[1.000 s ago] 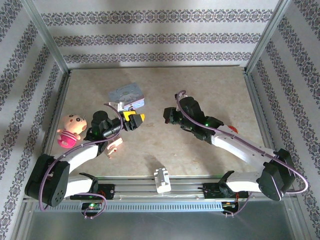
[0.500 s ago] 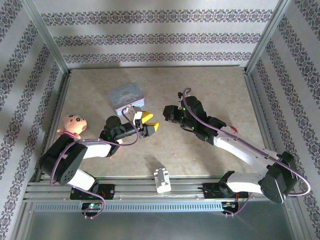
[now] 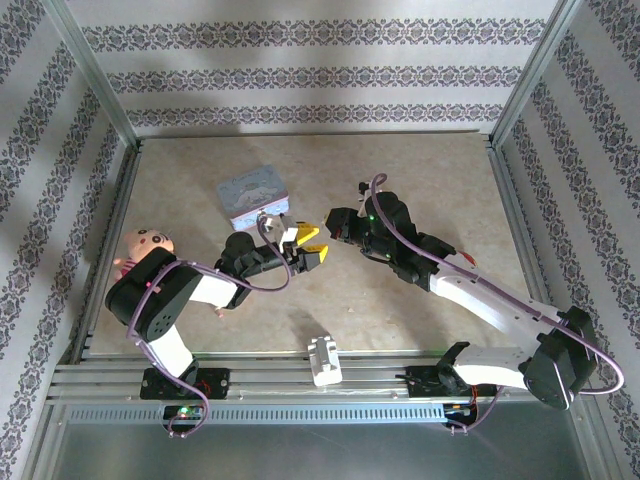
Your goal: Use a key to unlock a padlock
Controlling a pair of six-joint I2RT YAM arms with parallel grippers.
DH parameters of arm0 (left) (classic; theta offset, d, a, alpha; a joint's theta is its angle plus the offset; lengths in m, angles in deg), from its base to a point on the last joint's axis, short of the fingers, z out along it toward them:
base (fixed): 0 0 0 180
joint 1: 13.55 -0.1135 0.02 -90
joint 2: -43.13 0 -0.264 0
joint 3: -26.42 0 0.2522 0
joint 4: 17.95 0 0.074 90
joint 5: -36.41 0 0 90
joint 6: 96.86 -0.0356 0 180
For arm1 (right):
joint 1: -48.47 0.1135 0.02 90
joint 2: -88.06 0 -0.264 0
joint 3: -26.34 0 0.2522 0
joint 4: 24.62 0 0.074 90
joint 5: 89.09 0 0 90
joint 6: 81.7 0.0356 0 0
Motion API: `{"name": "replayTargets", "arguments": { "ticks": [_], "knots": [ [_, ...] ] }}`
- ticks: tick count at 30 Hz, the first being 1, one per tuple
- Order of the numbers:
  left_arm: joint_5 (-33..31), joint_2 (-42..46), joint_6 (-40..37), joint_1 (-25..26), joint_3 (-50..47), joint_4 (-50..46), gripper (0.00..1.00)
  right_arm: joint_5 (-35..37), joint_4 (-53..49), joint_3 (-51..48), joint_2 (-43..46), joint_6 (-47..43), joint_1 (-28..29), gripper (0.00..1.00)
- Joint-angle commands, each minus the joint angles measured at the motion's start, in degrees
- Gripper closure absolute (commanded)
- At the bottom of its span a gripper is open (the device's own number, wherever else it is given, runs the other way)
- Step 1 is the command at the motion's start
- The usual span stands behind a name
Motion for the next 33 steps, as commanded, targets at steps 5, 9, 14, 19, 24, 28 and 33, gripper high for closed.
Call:
{"name": "replayTargets", "arguments": {
  "ticks": [5,9,14,19,24,28,33],
  "knots": [
    [-1.47,-1.65,-4.58,0.61,4.24,4.18,0.42,-1.10,1.46,-0.58,0.85,1.04,-0.31,1.00],
    [-1.85,-1.73,-5.76,0.62,5.52,3.48,0.45,-1.22,1.45,-0.45,0.68,1.07,-0.40,1.00],
    [-2.07,-1.82,-6.47,0.63,6.30,2.51,0.51,-1.37,1.57,-0.27,0.67,0.91,-0.47,1.00],
    [-2.05,-1.62,-6.33,0.61,6.34,2.18,0.69,-1.37,1.55,-0.27,0.51,0.87,-0.54,1.00],
    [-1.86,-0.86,-6.88,0.61,6.07,1.12,0.85,-1.69,1.61,-0.33,0.15,1.02,-0.85,1.00],
    [-1.58,0.05,-7.39,0.61,5.65,-0.22,0.98,-1.80,1.59,-0.53,0.01,1.17,-1.17,1.00],
    [-1.21,2.01,-8.44,0.62,4.72,-2.29,1.00,-1.85,1.53,-0.89,0.06,1.19,-1.48,1.00]
  ]
}}
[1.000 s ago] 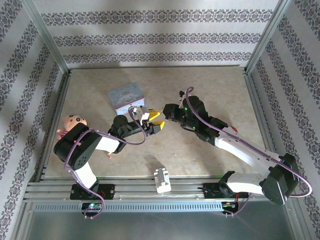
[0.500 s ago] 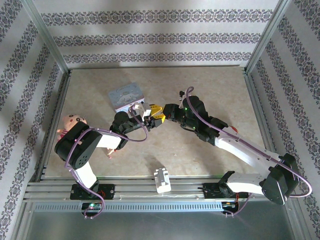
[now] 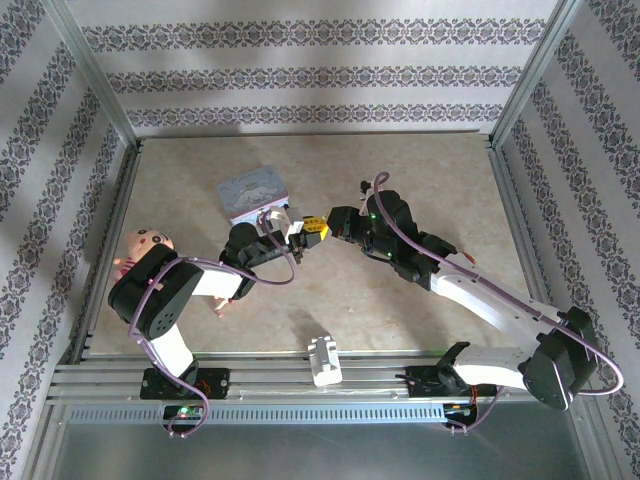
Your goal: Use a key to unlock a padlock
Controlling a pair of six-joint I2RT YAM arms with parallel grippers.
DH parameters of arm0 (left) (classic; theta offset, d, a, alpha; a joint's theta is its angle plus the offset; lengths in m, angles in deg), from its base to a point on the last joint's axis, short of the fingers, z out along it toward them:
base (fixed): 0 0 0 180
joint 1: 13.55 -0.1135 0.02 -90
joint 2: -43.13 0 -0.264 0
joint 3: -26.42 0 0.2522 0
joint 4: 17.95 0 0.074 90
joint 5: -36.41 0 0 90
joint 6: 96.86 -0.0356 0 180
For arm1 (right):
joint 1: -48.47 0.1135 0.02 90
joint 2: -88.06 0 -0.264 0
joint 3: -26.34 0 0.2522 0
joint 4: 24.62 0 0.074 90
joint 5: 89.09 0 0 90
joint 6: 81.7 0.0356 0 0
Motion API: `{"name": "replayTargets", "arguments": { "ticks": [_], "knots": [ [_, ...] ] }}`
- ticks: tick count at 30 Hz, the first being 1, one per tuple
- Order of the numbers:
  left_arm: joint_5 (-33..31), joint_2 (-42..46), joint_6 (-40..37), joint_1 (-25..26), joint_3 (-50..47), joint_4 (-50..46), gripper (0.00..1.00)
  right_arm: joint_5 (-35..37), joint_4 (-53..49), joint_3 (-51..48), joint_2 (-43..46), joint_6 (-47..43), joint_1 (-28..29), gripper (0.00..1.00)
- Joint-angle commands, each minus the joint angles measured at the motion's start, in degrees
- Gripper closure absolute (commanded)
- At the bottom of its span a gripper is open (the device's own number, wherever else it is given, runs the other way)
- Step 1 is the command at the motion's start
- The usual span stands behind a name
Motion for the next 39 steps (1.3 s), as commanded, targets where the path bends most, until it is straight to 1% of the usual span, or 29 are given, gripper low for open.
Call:
{"name": "replayTargets", "arguments": {
  "ticks": [1,3,4,5,6,7,11,15,20,24,26,27,29,33,34,36,37,39],
  "knots": [
    [0.36,2.70,-1.53,0.50,-0.68,-1.59,1.00,-0.84,1.35,-0.86,0.08,0.36,-0.74,1.00],
    [0.79,3.37,-1.93,0.50,-0.73,-2.60,0.99,-0.98,1.47,-0.87,-0.09,0.42,-0.84,1.00],
    [1.00,3.62,-2.18,0.50,-0.71,-3.07,0.95,-1.02,1.55,-0.87,-0.17,0.47,-0.85,1.00],
    [1.10,3.81,-2.22,0.50,-0.71,-3.42,0.87,-1.19,1.65,-0.87,-0.25,0.54,-0.85,1.00],
    [1.19,3.95,-2.23,0.50,-0.71,-3.47,0.81,-1.36,1.82,-0.88,-0.35,0.68,-0.83,1.00],
    [1.20,3.91,-2.11,0.51,-0.63,-3.47,0.80,-1.46,2.00,-0.87,-0.44,0.73,-0.79,1.00],
    [1.37,3.65,-1.93,0.52,-0.27,-3.78,0.79,-1.72,2.24,-0.87,-0.54,0.81,-0.80,1.00],
    [1.05,3.54,-2.23,0.38,-0.35,-4.62,0.84,-1.64,2.26,-0.87,-0.27,0.69,-0.89,1.00],
    [1.02,3.60,-2.32,0.42,-0.53,-4.62,0.95,-1.46,2.09,-0.95,-0.10,0.56,-0.93,1.00],
    [1.11,4.80,-2.69,0.42,-0.80,-5.28,1.00,-1.28,1.91,-1.39,-0.03,0.62,-1.18,1.00],
    [1.58,5.84,-3.12,0.44,-0.71,-7.29,1.00,-1.33,1.92,-1.56,0.06,0.48,-1.31,1.00],
    [2.11,6.45,-3.43,0.44,-0.41,-9.10,1.00,-1.44,1.92,-1.57,0.08,0.29,-1.42,1.00],
    [3.27,7.90,-4.17,0.41,0.19,-13.16,1.00,-1.90,1.71,-1.48,0.23,-0.50,-1.79,0.93],
    [5.40,11.90,-6.34,0.09,0.95,-23.73,1.00,-4.55,0.55,-0.22,1.25,-5.27,-3.08,0.71],
    [6.06,13.44,-7.23,-0.10,1.63,-28.13,1.00,-5.69,-0.10,0.30,1.79,-7.23,-3.50,0.65],
    [6.93,16.43,-10.43,-0.29,3.68,-40.32,1.00,-7.71,-1.49,1.12,3.27,-11.30,-4.44,0.57],
    [7.23,18.02,-12.56,-0.27,4.95,-48.24,1.00,-8.87,-2.56,1.48,4.05,-13.72,-4.96,0.55],
    [7.61,20.52,-17.25,-0.30,8.06,-61.13,1.00,-10.93,-4.84,2.28,5.74,-18.31,-5.89,0.56]
  ]
}}
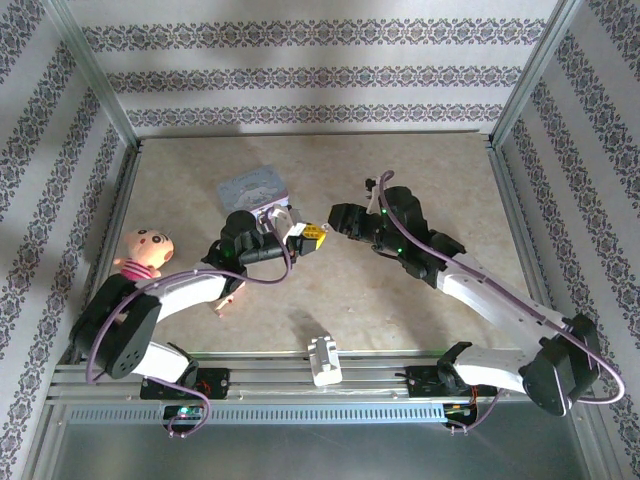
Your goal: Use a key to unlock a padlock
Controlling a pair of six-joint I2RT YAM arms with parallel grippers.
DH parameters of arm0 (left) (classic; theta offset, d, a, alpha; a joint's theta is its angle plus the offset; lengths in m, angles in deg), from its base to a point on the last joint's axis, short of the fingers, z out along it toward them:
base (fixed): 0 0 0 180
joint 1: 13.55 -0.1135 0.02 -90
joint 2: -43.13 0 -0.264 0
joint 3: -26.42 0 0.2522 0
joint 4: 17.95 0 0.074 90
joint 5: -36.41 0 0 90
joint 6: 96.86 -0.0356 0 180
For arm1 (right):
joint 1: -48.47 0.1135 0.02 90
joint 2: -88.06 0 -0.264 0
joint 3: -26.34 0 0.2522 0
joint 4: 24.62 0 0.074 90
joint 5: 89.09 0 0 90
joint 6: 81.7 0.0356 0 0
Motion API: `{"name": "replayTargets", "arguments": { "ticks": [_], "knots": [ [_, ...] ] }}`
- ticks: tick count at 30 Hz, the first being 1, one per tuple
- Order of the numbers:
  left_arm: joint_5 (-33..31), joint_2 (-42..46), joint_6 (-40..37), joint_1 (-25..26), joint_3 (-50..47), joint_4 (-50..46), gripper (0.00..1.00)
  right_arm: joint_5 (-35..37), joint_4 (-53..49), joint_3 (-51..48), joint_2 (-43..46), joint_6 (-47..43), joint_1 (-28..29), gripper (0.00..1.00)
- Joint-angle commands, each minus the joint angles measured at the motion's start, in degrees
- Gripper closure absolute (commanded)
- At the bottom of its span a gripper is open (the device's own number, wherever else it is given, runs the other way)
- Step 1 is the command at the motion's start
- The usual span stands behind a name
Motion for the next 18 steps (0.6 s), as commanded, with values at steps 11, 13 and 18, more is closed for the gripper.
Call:
{"name": "replayTargets", "arguments": {
  "ticks": [11,13,18],
  "knots": [
    [2.63,6.74,-32.71,-0.27,25.51,-71.61,1.00,-19.24,-9.79,2.68,6.35,-23.39,-2.57,0.64],
    [3.20,6.75,-34.66,-0.19,27.62,-75.35,1.00,-22.48,-8.37,2.08,6.25,-23.45,-2.27,0.63],
    [1.99,6.19,-37.43,-0.30,29.80,-81.30,1.00,-25.80,-8.13,2.37,5.16,-25.87,-0.15,0.64]
  ]
}}
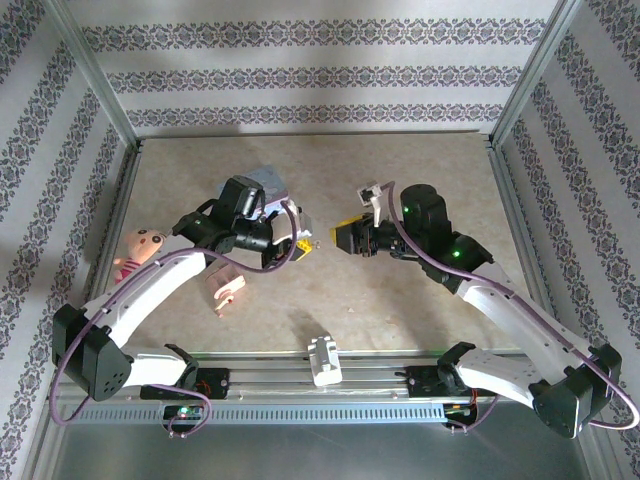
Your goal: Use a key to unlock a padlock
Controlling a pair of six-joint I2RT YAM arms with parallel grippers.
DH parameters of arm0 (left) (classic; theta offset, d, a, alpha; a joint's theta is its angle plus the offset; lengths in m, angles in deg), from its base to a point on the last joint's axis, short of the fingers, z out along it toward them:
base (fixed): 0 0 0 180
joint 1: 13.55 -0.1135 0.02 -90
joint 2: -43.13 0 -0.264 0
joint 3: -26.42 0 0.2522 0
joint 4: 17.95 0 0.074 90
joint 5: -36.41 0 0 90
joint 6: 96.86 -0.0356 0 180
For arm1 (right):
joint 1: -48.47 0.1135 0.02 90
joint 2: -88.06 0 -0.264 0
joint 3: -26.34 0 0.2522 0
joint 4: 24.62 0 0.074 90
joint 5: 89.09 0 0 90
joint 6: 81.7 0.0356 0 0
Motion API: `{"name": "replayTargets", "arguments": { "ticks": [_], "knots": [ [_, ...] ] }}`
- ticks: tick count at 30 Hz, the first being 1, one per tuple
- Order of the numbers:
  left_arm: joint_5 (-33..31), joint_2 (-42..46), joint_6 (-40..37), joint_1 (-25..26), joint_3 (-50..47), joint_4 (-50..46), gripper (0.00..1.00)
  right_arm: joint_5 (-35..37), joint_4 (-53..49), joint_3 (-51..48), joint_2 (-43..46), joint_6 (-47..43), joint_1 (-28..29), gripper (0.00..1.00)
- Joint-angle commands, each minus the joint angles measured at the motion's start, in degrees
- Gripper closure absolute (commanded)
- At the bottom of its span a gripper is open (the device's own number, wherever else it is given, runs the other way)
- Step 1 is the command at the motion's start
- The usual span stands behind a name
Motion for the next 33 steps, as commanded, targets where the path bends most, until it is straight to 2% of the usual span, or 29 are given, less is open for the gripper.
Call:
{"name": "replayTargets", "arguments": {
  "ticks": [1,6,23,27,33],
  "knots": [
    [0.80,-0.10,-5.60,-0.22,2.42,-11.37,1.00,-5.76,0.41,0.01,-1.31,-4.11,1.94,0.64],
    [1.14,-0.56,-6.19,-0.17,3.59,-13.05,1.00,-5.89,-3.49,2.68,-4.73,-7.38,3.80,0.67],
    [1.41,0.50,-6.91,-0.17,3.00,-12.14,1.00,-9.09,-1.70,4.82,-11.19,-8.49,5.39,0.66],
    [1.34,0.74,-6.81,-0.21,3.04,-11.84,1.00,-9.41,-1.65,5.08,-12.28,-8.66,5.46,0.69],
    [0.89,0.84,-6.71,-0.22,2.71,-11.69,1.00,-9.90,-1.61,4.91,-12.37,-8.92,5.39,0.80]
  ]
}}
